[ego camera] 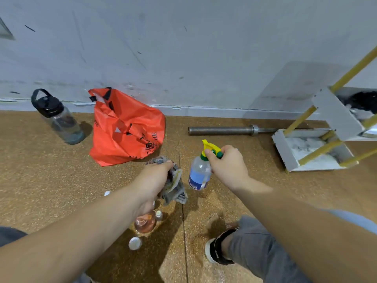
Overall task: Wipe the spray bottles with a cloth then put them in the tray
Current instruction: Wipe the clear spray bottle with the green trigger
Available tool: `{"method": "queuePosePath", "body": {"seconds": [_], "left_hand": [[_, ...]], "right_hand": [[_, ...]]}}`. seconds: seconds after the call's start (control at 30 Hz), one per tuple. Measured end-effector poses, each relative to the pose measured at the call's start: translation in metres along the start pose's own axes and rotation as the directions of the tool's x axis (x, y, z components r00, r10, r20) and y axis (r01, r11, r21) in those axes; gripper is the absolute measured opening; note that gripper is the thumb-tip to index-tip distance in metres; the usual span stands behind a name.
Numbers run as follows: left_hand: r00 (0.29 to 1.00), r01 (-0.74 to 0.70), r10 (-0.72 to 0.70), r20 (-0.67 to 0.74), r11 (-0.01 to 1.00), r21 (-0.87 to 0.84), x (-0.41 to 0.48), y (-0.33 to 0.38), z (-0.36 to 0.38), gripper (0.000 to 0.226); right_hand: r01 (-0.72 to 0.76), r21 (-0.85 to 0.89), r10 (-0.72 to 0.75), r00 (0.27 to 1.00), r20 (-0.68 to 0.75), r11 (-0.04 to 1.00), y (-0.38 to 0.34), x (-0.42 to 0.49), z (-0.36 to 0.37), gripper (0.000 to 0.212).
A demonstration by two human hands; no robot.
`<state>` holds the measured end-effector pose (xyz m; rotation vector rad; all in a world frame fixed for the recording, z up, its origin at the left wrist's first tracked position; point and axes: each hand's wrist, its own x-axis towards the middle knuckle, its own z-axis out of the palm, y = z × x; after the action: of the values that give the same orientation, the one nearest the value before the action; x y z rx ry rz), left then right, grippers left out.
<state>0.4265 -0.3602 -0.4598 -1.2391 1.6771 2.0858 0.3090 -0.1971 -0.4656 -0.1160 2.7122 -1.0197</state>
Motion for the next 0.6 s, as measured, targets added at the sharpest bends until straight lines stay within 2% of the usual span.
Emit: {"method": "queuePosePath", "body": {"seconds": [0.1, 0.2, 0.23, 0.27, 0.33, 0.4, 0.5, 0.6], "left_hand": [[0.998, 0.045, -0.05, 0.035, 0.993, 0.107, 0.016, -0.009, 0.014, 0.061], [0.991, 0.089, -0.105, 0.079, 0.979, 0.182, 0.051, -0.027, 0.027, 0.086], [0.988, 0.111, -0.129, 0.079, 0.972, 0.21, 0.051, -0.024, 0.034, 0.086], [0.99, 0.107, -0.126, 0.066, 0.965, 0.239, 0.044, -0.017, 0.041, 0.076], [0.997, 0.058, -0.07, 0.034, 0.959, 0.276, 0.04, -0.013, 0.055, 0.031], [0.999, 0.035, -0.036, -0.004, 0.951, 0.306, 0.047, -0.018, 0.064, 0.013], [1.0, 0.005, -0.008, 0.007, 0.947, 0.322, 0.059, -0.024, 0.077, 0.021], [0.996, -0.036, 0.005, 0.089, 0.938, 0.346, 0.067, -0.026, 0.089, 0.039]], "right_hand": [[-0.203, 0.162, 0.208, 0.978, -0.015, 0.966, 0.035, 0.02, 0.007, 0.037], [-0.397, 0.273, 0.419, 0.908, -0.025, 0.876, 0.071, 0.035, 0.01, 0.021], [-0.445, 0.283, 0.47, 0.882, -0.023, 0.85, 0.083, 0.04, 0.01, 0.021], [-0.488, 0.268, 0.511, 0.859, -0.019, 0.831, 0.093, 0.045, 0.008, 0.022], [-0.571, 0.223, 0.586, 0.81, -0.001, 0.79, 0.11, 0.056, 0.004, 0.027], [-0.625, 0.207, 0.64, 0.768, -0.009, 0.753, 0.128, 0.068, 0.001, 0.028], [-0.648, 0.272, 0.679, 0.734, -0.028, 0.712, 0.152, 0.081, 0.003, 0.013], [-0.625, 0.361, 0.687, 0.724, -0.062, 0.692, 0.162, 0.088, 0.008, 0.018]]}}
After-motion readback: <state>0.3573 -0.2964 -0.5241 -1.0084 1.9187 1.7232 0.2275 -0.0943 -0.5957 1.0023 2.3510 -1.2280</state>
